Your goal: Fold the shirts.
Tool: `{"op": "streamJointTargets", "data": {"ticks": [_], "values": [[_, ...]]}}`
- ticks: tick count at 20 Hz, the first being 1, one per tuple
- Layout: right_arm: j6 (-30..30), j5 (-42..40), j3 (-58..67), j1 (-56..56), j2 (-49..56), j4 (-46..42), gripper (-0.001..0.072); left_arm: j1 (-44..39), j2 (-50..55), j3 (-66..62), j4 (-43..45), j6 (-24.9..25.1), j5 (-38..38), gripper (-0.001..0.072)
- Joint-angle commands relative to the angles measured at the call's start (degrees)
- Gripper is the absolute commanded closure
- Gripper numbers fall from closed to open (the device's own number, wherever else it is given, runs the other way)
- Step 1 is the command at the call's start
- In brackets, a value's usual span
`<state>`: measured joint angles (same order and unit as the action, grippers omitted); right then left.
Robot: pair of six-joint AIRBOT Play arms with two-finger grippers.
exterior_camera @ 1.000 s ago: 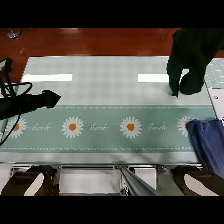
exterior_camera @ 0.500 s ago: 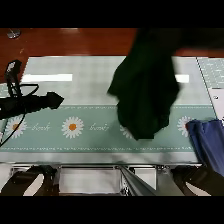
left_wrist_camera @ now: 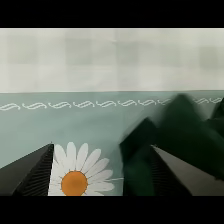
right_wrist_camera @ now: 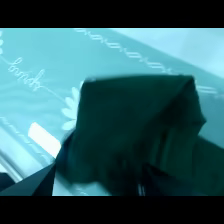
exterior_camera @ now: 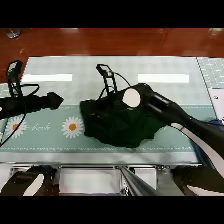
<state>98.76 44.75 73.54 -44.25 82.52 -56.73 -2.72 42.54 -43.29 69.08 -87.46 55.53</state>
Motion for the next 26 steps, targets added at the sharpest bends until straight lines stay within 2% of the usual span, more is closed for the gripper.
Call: {"op": "streamJointTargets", "data": {"ticks": [1,3,6,8,9,10,11,15,18,21,23,24,25,26], "values": [[-6.75,6.43,2.60,6.97,0.44,9.16,0.0095,-0.04,0.02,0.00,1.03,0.35,1.09,0.0005],[-6.71,13.75,4.00,16.65,-5.25,5.38,0.0096,-0.04,0.07,0.02,1.01,1.95,4.11,0.0005],[-3.19,26.93,2.03,32.11,-16.28,-13.79,0.0095,-0.04,1.44,1.92,-0.79,1.95,10.62,0.0006],[-1.14,30.38,-5.64,41.31,-24.30,-24.63,0.0096,-0.07,3.74,6.80,-8.24,4.07,10.32,0.0006],[-0.42,30.12,-11.04,45.70,-28.22,-26.16,0.0096,-0.07,5.49,9.25,-14.21,6.97,9.18,0.0006],[-0.35,29.51,-17.49,50.10,-32.22,-25.53,0.0096,-0.07,7.85,11.17,-19.45,11.02,8.96,0.0006],[-0.74,28.96,-23.89,53.64,-35.85,-24.15,0.0096,-0.04,10.29,12.02,-20.68,13.49,8.37,0.0006],[-4.02,28.33,-42.21,59.93,-45.09,-17.62,0.0096,3.85,18.29,12.33,-19.82,13.64,4.50,0.0006],[-5.73,28.35,-49.11,59.95,-46.45,-10.19,0.0096,5.07,22.38,12.55,-20.55,15.26,3.37,0.0006],[-6.51,26.01,-54.40,59.95,-46.45,-2.78,0.0096,2.03,26.62,12.52,-27.61,20.02,-0.44,0.0007],[-6.25,23.21,-55.58,58.99,-46.42,-2.12,0.0096,-0.39,29.11,12.44,-31.23,21.55,-3.39,0.0025],[-5.66,22.12,-55.56,58.53,-46.42,-2.14,0.0096,-0.76,29.92,12.33,-31.91,22.32,-4.00,0.0335],[-4.85,21.31,-55.56,58.03,-46.25,-2.01,0.0096,-0.81,30.05,12.26,-32.37,23.91,-3.98,0.0683],[-4.72,20.92,-55.56,57.35,-45.66,-2.05,0.0096,-0.81,29.83,12.09,-32.68,25.90,-3.65,0.0686]]}}
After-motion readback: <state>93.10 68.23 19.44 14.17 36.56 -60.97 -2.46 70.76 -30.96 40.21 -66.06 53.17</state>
